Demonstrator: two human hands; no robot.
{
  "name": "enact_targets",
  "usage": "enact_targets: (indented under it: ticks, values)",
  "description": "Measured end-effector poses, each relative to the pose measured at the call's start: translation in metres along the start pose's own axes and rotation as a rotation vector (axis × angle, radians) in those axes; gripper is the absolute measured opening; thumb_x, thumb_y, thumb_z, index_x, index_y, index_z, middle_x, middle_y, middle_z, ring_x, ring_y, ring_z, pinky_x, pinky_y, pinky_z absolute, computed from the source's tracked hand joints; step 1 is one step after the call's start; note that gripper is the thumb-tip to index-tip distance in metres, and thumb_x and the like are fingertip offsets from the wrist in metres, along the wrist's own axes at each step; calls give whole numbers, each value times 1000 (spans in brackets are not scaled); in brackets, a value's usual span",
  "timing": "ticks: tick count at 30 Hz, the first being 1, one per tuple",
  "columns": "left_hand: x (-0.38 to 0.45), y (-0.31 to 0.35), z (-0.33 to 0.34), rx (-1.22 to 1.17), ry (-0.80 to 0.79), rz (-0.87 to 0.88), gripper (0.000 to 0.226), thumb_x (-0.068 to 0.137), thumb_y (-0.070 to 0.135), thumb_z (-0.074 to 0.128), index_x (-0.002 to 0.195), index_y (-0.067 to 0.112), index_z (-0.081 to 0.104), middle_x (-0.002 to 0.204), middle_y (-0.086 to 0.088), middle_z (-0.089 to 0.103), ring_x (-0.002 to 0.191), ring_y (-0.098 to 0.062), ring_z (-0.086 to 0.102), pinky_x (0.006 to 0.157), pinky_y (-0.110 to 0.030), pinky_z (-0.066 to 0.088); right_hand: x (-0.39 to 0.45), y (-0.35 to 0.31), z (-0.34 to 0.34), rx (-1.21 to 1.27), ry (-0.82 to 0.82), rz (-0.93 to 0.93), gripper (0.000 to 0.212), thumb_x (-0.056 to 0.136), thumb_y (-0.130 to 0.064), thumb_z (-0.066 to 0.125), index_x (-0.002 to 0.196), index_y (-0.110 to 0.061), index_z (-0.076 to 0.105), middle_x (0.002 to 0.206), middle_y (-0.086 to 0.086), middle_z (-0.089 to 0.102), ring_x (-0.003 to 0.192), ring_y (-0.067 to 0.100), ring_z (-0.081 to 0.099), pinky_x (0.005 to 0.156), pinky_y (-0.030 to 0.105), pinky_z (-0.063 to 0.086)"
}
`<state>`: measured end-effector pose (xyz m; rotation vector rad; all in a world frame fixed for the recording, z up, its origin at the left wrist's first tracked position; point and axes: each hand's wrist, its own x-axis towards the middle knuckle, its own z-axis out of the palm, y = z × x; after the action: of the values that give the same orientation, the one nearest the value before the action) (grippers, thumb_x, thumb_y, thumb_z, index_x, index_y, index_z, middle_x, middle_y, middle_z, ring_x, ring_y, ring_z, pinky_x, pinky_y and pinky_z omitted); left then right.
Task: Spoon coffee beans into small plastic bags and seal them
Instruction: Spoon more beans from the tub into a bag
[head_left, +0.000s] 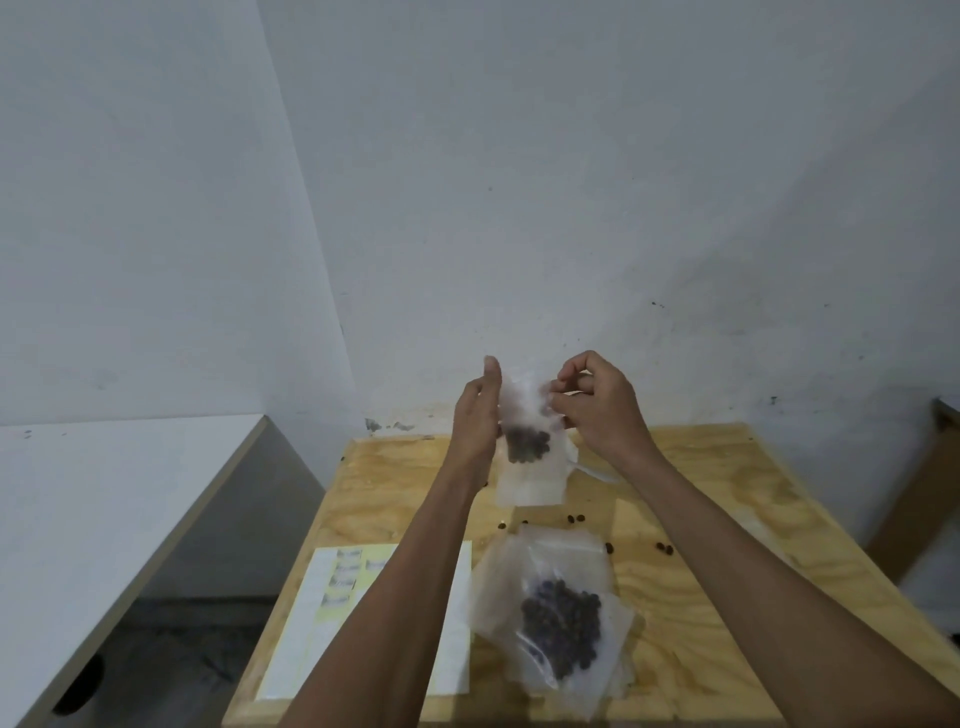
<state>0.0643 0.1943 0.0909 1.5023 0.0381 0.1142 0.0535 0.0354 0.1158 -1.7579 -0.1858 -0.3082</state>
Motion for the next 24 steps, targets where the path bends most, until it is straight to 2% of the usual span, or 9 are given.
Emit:
enact_targets:
  ticks: [1, 2, 4, 5, 8, 10, 16, 20, 24]
  values:
    - [-3, 1, -4, -32, 24, 9, 64, 87, 71, 62, 121, 17, 61, 111, -3, 72, 103, -22, 69, 98, -46, 55, -1, -1, -3, -7, 32, -13, 25, 88, 7, 67, 90, -16, 57, 94, 14, 72, 79, 29, 75, 65, 43, 63]
    - [-7, 1, -7, -73, 50, 32, 44, 95, 49, 66, 127, 19, 60, 105, -2, 75, 99, -17, 71, 97, -43, 57, -2, -3, -7, 4, 50, -25, 27, 88, 10, 63, 89, -16, 56, 96, 14, 71, 77, 28, 75, 63, 44, 63]
    - [-16, 9, -10, -127, 66, 106, 34, 99, 14, 65, 131, 15, 55, 74, 5, 73, 70, -8, 69, 75, -28, 58, -5, -7, -14, 12, 62, -57, 27, 88, 11, 59, 89, -16, 58, 99, 11, 70, 75, 23, 75, 61, 43, 62]
    - [-21, 14, -10, -129, 71, 147, 36, 97, 7, 65, 130, 13, 53, 69, 3, 72, 64, -9, 66, 70, -25, 55, -7, -10, -16, 8, 56, -78, 26, 88, 9, 62, 89, -17, 61, 102, 8, 70, 77, 21, 74, 61, 41, 62]
    - [-30, 30, -7, -114, 59, 264, 32, 92, 0, 68, 119, 10, 53, 84, -11, 76, 71, -20, 68, 71, -31, 55, -12, -23, -17, 14, 10, -131, 17, 88, -5, 75, 95, -20, 73, 105, -1, 72, 81, 13, 70, 59, 31, 60]
    - [-37, 38, -4, -89, 60, 310, 23, 92, -1, 67, 110, 10, 56, 84, -13, 74, 71, -22, 66, 70, -34, 53, -15, -30, -17, 29, 27, -150, 11, 89, -9, 76, 96, -18, 76, 97, -1, 75, 78, 14, 70, 56, 26, 55]
    - [-51, 52, 0, -59, 16, 406, 13, 91, 5, 72, 101, 4, 63, 78, -34, 61, 71, -24, 66, 67, -36, 53, -19, -47, -18, 45, 16, -182, 8, 86, -11, 79, 90, -18, 79, 82, -1, 76, 82, 19, 72, 66, 31, 60]
    - [-55, 55, 6, -81, 65, 444, 6, 90, 0, 72, 92, 1, 66, 70, -15, 60, 69, -22, 63, 68, -37, 57, -27, -52, -15, 102, 14, -169, 11, 85, -9, 80, 86, -20, 81, 82, 0, 77, 84, 22, 73, 69, 32, 61]
    - [-60, 57, 11, -125, 91, 413, 6, 90, 2, 72, 95, 5, 69, 80, -10, 67, 75, -23, 69, 67, -33, 58, -28, -54, -12, 181, 45, -92, 15, 86, -7, 78, 87, -21, 82, 83, 0, 78, 83, 17, 74, 71, 29, 59]
